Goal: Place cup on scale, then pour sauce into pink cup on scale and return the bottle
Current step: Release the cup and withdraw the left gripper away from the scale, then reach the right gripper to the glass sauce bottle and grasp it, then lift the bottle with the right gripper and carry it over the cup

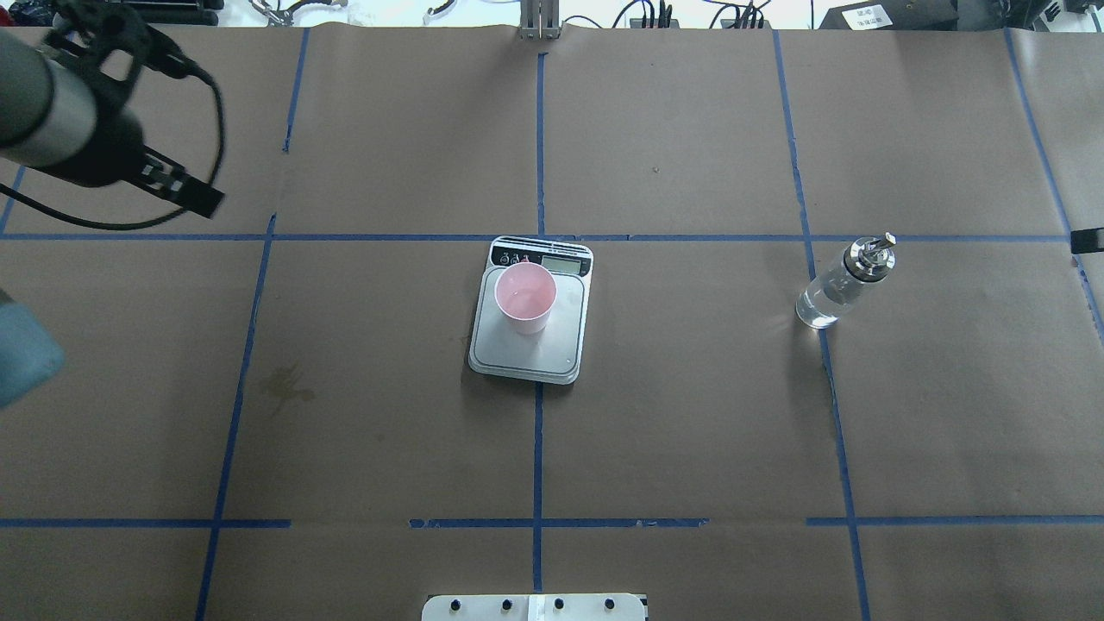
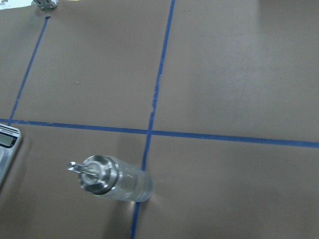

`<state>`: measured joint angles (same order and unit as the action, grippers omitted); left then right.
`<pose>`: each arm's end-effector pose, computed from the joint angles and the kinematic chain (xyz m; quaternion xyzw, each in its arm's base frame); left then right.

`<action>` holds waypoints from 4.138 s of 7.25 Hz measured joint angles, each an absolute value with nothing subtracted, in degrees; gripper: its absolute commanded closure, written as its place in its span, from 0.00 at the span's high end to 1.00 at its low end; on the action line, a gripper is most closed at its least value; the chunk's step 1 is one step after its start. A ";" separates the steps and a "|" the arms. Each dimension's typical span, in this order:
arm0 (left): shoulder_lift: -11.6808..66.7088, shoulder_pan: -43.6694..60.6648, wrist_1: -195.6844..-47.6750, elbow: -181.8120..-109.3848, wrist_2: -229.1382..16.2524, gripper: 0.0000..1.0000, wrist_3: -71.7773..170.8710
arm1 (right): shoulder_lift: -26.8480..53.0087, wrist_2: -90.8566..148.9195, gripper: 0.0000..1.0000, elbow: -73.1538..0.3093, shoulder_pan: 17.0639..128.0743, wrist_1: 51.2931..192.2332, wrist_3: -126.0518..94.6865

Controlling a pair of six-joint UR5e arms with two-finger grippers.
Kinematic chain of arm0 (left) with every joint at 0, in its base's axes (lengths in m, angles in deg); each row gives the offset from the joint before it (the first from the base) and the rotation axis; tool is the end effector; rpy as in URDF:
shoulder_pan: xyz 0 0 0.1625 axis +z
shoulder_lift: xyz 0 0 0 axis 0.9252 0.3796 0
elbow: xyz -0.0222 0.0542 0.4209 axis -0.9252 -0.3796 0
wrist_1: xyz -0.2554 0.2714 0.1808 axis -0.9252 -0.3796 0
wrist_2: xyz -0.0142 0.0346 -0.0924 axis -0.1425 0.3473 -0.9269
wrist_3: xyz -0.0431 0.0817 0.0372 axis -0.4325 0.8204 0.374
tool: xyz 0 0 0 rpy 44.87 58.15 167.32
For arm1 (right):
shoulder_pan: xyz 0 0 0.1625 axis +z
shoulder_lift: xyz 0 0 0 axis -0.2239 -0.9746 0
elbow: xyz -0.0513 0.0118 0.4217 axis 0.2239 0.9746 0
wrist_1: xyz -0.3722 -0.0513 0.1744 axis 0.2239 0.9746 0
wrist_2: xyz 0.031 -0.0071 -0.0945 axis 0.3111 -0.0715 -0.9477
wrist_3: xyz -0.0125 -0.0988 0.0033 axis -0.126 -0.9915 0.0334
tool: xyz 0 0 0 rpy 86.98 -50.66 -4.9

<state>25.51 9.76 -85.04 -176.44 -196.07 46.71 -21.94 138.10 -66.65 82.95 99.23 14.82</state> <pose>0.1934 -0.4919 0.2791 0.2255 0.2949 0.1778 0.9114 -0.0681 -0.3818 0.4127 0.1775 -0.5009 0.0354 0.8464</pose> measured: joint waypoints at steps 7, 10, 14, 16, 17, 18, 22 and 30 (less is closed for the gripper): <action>7.62 -28.24 -87.36 -153.55 -217.58 1.00 78.92 | -18.28 90.21 1.00 -80.88 40.23 112.72 40.03; 2.14 -28.53 -95.37 -154.43 -220.06 1.00 71.94 | -20.01 79.82 1.00 -77.48 34.51 106.85 42.17; 1.43 -28.47 -96.87 -155.12 -220.35 1.00 71.75 | -23.43 64.97 1.00 -62.19 30.41 86.58 41.54; 1.42 -28.46 -96.89 -155.16 -220.16 1.00 71.71 | -21.40 60.11 1.00 -55.29 29.19 81.95 41.39; 1.42 -28.46 -96.92 -155.23 -220.09 1.00 71.71 | -19.89 58.31 1.00 -52.60 28.97 81.06 41.34; 1.42 -28.46 -96.95 -155.31 -220.06 1.00 71.68 | -18.65 57.17 1.00 -50.65 28.90 80.69 41.10; 1.44 -28.46 -96.98 -155.44 -220.08 1.00 71.66 | -16.07 53.45 1.00 -48.60 29.00 80.44 38.19; 1.42 -28.46 -96.96 -155.67 -220.07 1.00 71.75 | -14.21 48.73 1.00 -48.23 31.41 80.62 34.31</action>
<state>1.42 -28.46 -96.96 -155.67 -220.07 71.75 -14.21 48.73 -48.23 31.41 80.62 34.31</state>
